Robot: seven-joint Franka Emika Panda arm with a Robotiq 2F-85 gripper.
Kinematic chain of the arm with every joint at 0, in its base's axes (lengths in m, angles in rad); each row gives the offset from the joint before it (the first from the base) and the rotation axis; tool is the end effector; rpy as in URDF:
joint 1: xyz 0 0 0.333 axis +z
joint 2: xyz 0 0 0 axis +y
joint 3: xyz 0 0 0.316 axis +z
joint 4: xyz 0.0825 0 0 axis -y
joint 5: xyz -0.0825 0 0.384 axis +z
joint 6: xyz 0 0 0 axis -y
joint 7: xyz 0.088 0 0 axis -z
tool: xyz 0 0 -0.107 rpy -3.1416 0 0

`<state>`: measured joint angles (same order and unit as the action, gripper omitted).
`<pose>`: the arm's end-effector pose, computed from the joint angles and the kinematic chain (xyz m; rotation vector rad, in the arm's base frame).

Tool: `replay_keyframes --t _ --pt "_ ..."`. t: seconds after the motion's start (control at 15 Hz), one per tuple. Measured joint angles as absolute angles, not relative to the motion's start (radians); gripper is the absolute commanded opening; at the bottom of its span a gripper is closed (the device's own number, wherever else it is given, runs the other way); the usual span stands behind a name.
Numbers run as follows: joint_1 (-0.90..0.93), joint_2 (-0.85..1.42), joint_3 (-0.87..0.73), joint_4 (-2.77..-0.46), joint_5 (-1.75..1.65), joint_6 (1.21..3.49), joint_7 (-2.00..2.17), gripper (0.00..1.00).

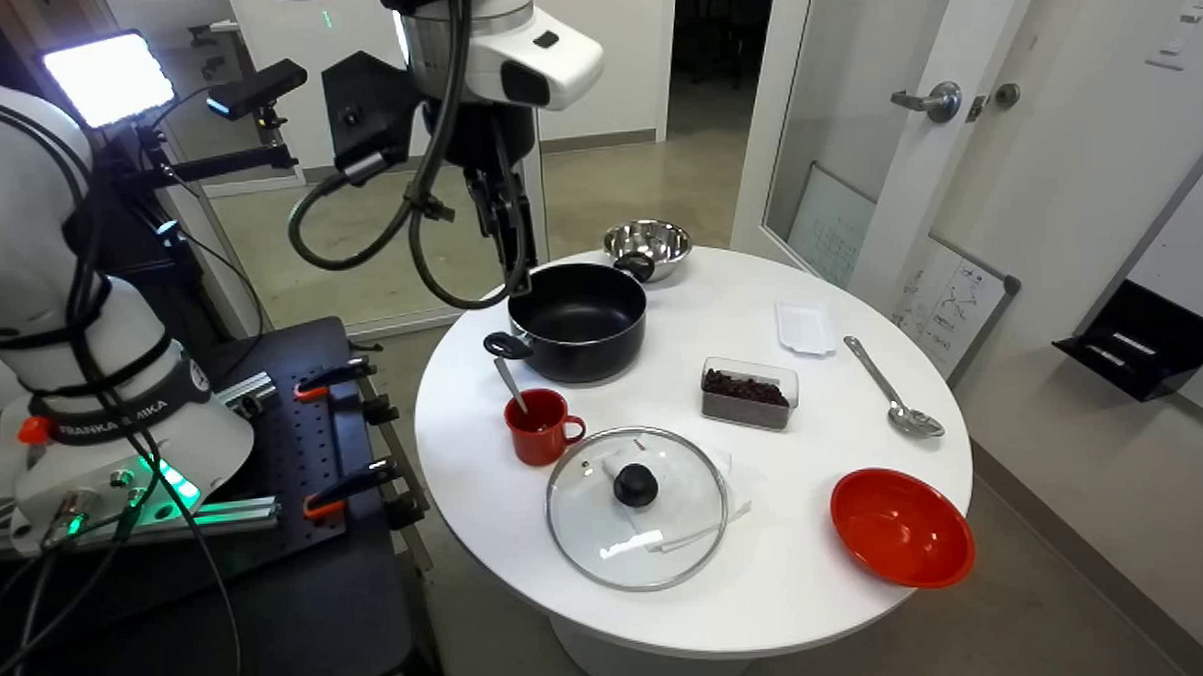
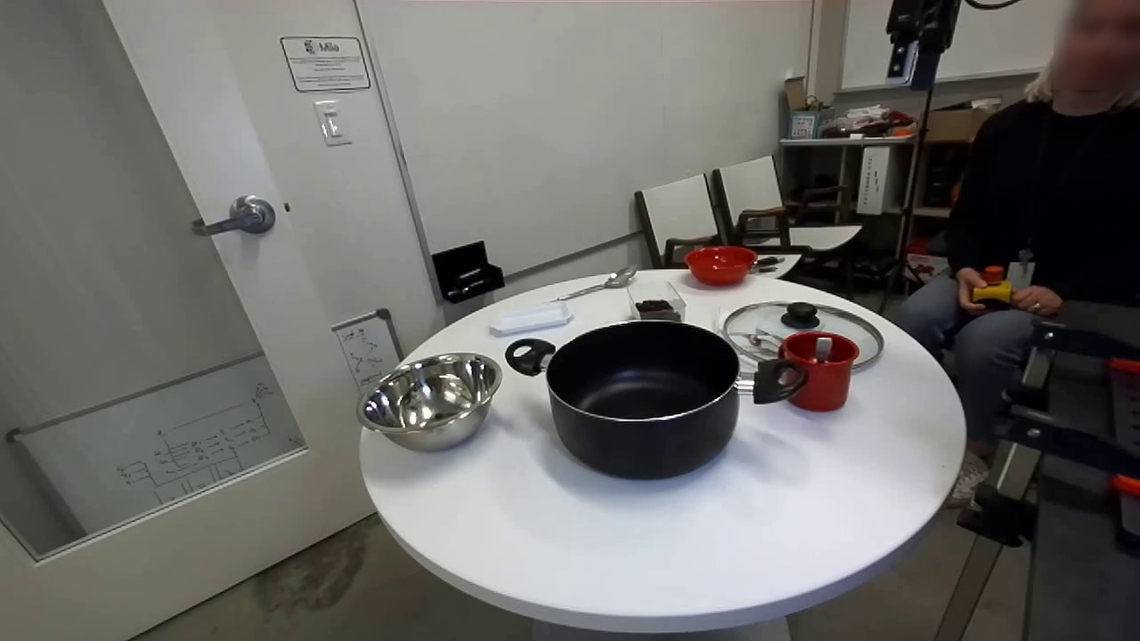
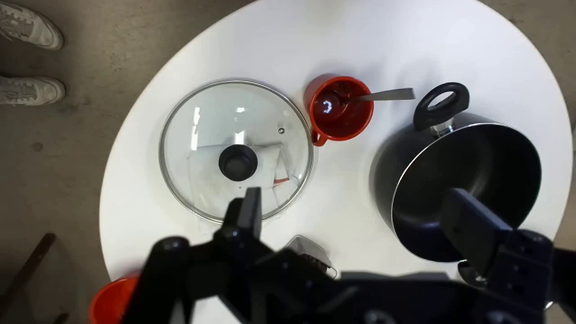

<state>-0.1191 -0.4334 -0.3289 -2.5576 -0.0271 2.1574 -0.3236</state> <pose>0.3655 -0.1757 0.4096 -3.0372 0.1244 -0.0819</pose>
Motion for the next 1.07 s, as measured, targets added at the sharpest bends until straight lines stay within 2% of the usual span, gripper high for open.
replay_keyframes --t 0.2,0.6,0.8,1.07 --pt "-0.12 -0.432 -0.31 -2.561 0.016 2.236 -0.274 1.0" --pt "-0.118 -0.327 -0.133 -2.574 0.063 2.653 0.055 1.0" --pt "-0.255 -0.218 0.081 -2.565 0.027 2.796 0.293 1.0" --pt "-0.528 -0.099 0.315 -2.497 -0.163 2.785 0.601 1.0"
